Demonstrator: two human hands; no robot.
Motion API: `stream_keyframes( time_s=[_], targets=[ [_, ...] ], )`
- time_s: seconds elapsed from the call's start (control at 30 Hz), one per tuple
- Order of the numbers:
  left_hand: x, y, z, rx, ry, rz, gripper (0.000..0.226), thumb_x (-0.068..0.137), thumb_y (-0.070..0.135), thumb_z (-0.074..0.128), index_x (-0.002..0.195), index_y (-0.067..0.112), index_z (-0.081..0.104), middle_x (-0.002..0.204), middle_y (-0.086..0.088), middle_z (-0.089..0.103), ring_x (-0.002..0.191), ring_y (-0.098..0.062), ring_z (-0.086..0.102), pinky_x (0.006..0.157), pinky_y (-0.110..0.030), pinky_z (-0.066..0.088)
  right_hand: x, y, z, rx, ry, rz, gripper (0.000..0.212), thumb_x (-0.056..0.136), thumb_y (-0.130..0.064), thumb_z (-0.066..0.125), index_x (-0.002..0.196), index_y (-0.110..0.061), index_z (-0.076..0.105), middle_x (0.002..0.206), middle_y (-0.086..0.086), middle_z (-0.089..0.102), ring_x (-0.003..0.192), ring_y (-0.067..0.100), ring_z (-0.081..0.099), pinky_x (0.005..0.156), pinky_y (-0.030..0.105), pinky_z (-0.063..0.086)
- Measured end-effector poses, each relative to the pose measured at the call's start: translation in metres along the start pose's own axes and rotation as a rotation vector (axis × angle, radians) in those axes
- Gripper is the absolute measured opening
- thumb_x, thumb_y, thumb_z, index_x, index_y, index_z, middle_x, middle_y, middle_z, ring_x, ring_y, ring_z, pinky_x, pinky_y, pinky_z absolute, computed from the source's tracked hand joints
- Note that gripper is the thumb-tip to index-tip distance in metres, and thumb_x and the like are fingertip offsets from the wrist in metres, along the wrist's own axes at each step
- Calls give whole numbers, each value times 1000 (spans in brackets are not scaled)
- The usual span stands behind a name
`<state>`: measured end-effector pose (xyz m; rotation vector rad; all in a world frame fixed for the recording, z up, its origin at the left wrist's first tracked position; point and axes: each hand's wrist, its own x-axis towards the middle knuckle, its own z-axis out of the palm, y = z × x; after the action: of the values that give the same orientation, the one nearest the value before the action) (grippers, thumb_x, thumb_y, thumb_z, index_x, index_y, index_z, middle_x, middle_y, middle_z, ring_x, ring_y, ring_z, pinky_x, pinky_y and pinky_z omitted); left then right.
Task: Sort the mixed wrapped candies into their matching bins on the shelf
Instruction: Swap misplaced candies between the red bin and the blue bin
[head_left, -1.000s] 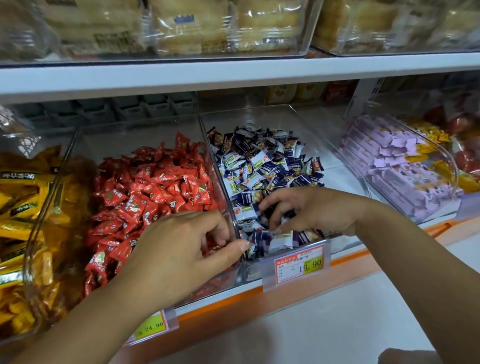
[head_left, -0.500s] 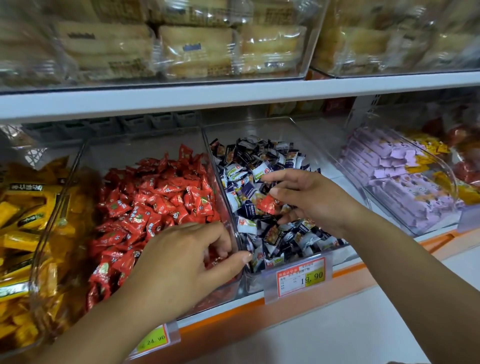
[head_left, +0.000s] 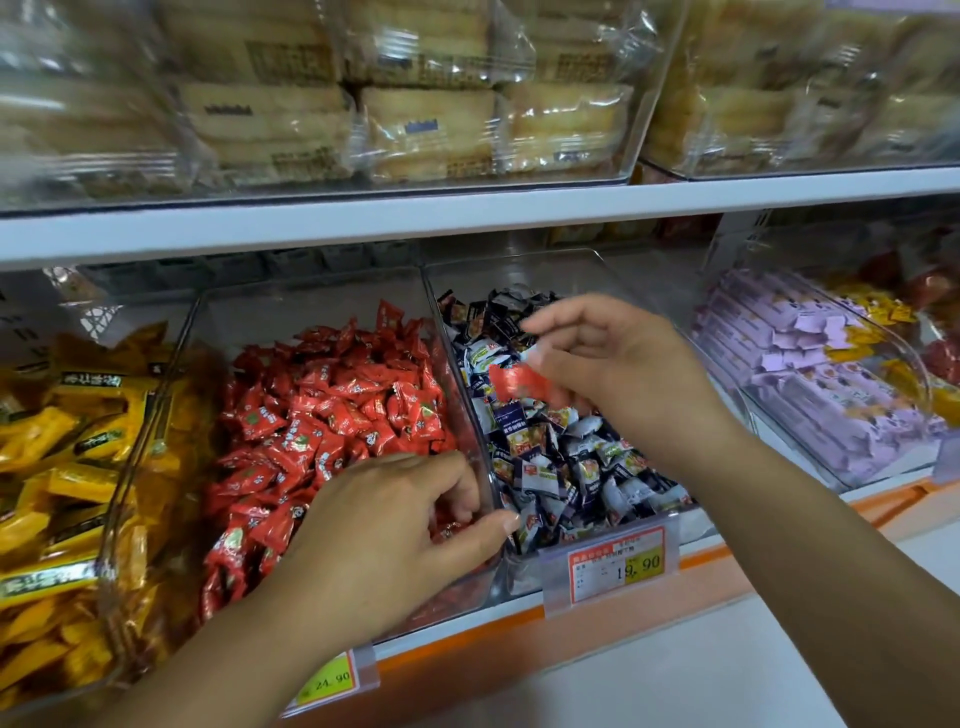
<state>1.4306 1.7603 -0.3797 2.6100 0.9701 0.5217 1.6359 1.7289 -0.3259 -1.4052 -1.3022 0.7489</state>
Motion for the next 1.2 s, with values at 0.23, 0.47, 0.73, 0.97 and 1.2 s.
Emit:
stream_keyframes(
  time_s=[0.23,0.47,0.73,0.97,1.2],
  targets=[
    [0,-1,-1,16,-6,17,59,72,84,25,80,34,54,101,40,44,86,1,49,52,-14,28,9,-2,-9,-681,-415,260,27,88,-40,67,115,-37,62,110,-15,64,86,-2,64,68,16,49],
    [3,0,4,13,36,4,57,69,85,28,77,34,51,60,14,46,78,-2,50,50,-18,27,-1,21,13,-895,-833,421,96,79,-53,71,147,-53,3,161,-11,-10,144,19,25,106,30,34],
    [1,1,4,4,36,-12,54,70,83,32,75,34,52,68,20,52,78,3,50,49,-16,26,4,39,17,-861,-813,352,83,78,-42,76,142,-48,23,155,-1,17,131,25,43,98,33,44],
    [3,4,3,13,5,-14,52,69,82,30,74,34,50,101,43,43,86,3,49,49,-17,25,1,47,16,-779,-758,355,84,78,-37,78,143,-45,27,146,-4,37,127,17,46,102,33,44],
    [3,4,1,-11,-14,-13,47,70,80,34,71,35,48,97,45,44,79,8,49,49,-14,23,8,50,3,-529,-628,477,73,80,-13,76,140,-35,40,58,-11,57,40,-4,49,42,12,38]
  ],
)
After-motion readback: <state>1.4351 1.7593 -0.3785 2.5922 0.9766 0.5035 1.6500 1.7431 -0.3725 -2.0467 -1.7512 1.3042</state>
